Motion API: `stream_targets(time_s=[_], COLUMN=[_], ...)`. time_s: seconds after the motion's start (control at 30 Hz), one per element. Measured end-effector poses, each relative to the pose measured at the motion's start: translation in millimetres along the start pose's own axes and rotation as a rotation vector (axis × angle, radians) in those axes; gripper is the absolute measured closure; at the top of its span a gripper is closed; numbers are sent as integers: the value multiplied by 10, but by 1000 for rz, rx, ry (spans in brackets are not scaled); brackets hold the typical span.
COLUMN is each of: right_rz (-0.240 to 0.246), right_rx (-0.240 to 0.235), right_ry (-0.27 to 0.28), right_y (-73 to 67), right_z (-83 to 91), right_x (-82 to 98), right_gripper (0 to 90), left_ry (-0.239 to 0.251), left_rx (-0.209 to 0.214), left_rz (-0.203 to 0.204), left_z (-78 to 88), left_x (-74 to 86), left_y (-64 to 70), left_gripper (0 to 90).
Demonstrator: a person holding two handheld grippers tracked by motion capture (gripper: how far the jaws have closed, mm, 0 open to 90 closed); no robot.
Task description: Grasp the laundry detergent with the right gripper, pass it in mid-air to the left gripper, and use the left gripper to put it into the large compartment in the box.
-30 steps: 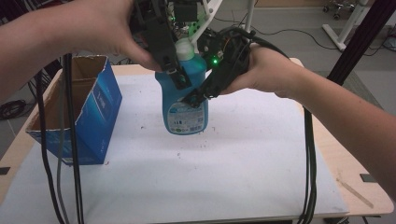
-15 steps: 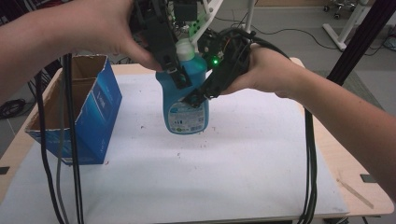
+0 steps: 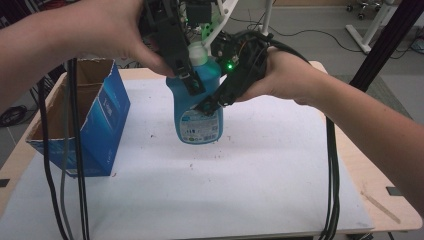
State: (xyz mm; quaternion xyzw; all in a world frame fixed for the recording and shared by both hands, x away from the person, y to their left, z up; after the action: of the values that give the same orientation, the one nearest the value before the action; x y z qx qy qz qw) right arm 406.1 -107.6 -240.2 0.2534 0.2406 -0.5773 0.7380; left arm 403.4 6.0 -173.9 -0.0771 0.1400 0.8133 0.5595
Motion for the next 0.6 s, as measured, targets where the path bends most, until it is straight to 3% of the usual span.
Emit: stream_targets(time_s=[0.6], right_rz=[13], right_rx=[1], right_ry=[8], right_y=[9], right_z=[-20], right_x=[9], right_gripper=[463], left_ry=[5], left_rx=[-2], left_rz=[4], left_z=[-1], left_x=[8], left_y=[-9], left_gripper=[380])
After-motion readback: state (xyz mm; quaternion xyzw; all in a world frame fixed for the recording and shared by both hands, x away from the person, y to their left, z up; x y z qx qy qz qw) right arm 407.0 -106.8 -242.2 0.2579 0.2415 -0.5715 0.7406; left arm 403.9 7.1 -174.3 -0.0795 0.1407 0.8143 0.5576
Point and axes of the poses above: each handheld gripper's, and its own axes: z roughly backward along the jaws, x roughly out of its underside, y roughly to its right, the point moved 2 cm from there along -z, roughly forward along the jaws, and after that the axes turned 13 degrees about z, right-handed, at the moved point
